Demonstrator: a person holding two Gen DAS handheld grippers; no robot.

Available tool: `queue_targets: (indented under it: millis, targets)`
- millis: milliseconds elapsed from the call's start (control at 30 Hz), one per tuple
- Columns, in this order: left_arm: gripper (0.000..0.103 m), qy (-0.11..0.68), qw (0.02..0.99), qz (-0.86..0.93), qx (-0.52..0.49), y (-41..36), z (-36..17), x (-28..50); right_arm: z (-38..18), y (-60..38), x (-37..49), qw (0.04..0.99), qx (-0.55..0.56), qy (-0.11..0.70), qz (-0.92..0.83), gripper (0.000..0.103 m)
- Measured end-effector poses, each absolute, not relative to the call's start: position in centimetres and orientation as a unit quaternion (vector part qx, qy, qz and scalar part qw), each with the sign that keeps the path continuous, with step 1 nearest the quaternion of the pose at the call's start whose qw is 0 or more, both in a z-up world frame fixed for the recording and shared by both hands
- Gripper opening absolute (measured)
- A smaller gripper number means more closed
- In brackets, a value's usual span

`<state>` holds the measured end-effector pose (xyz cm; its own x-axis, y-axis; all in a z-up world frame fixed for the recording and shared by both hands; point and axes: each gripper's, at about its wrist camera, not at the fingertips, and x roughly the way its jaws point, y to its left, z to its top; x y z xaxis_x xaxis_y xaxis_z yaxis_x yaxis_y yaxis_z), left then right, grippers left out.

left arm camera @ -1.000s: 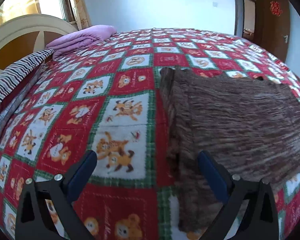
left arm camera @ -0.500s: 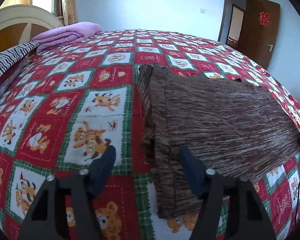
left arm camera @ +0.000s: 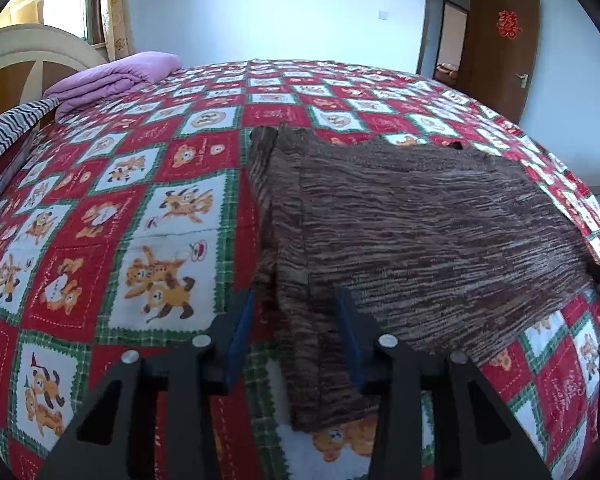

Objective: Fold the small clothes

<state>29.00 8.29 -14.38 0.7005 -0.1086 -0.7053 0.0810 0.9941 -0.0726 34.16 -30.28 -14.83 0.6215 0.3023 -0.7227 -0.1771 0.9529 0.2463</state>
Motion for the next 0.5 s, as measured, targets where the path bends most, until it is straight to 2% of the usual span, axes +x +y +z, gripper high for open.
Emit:
queue_targets:
  millis: [133, 233, 333, 500]
  targets:
    - [0.043, 0.380, 0.923, -0.062, -0.019, 8.1, -14.3, 28.8, -15.0, -30.5, 34.1, 0.898, 0.083, 0.410, 0.137, 0.006]
    - [0.012, 0.390, 0.918, -0.071, -0.020, 8.0, -14.6, 29.1, -15.1, -30.4, 34.1, 0.899, 0.083, 0.408, 0.137, 0.006]
    - [0.006, 0.390, 0.917, -0.075, -0.028, 8.1, -14.6, 28.9, -15.1, -30.4, 34.0, 0.899, 0.082, 0.407, 0.137, 0.006]
    - [0.005, 0.388, 0.917, -0.082, -0.046, 8.2, -14.7, 27.4, -15.3, -30.5, 34.1, 0.899, 0.086, 0.406, 0.138, 0.006]
